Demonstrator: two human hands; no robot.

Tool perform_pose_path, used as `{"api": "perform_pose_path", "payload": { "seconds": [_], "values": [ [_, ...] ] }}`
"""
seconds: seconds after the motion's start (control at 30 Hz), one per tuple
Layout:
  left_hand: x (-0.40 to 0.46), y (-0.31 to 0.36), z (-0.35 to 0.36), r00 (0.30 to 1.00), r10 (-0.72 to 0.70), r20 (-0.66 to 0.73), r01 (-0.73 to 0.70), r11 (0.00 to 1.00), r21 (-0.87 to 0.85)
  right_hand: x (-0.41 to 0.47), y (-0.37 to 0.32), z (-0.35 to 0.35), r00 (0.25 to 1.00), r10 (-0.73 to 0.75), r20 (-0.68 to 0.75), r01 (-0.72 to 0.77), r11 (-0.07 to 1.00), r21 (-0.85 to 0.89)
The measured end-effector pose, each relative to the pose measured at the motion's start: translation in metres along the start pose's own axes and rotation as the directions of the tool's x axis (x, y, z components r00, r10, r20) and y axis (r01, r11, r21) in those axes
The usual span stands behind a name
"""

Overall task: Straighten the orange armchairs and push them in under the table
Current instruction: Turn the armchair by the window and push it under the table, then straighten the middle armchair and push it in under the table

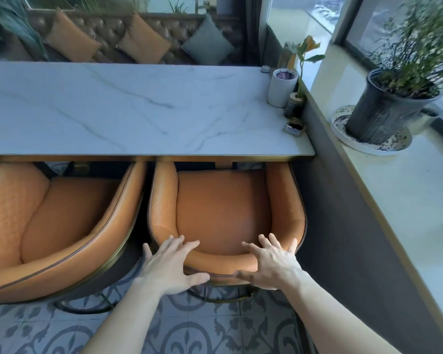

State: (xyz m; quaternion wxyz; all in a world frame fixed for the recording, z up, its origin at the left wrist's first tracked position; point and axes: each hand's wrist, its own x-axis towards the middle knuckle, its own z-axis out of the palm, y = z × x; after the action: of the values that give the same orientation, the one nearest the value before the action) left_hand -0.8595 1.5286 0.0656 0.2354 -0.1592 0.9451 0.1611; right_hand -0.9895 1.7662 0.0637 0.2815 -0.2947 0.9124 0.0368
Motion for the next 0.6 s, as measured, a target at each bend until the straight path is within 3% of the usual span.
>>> {"api": "perform_pose_path", "payload": {
  "seconds": [0.23, 0.6],
  "values": [
    [-0.079, -0.093, -0.029, 0.982, -0.048, -0.184, 0.04, 0.998, -0.044, -0.033, -0.094, -0.018, 0.996, 0.014, -0.085, -0.012, 1.0, 0.027],
    [-0.225, -0.316, -0.053, 0.925, -0.145, -0.352, 0.109, 0.987, -0.119, -0.062, -0.365, -0.006, 0.972, -0.125, -0.198, 0.121, 0.992, -0.032]
  ]
}}
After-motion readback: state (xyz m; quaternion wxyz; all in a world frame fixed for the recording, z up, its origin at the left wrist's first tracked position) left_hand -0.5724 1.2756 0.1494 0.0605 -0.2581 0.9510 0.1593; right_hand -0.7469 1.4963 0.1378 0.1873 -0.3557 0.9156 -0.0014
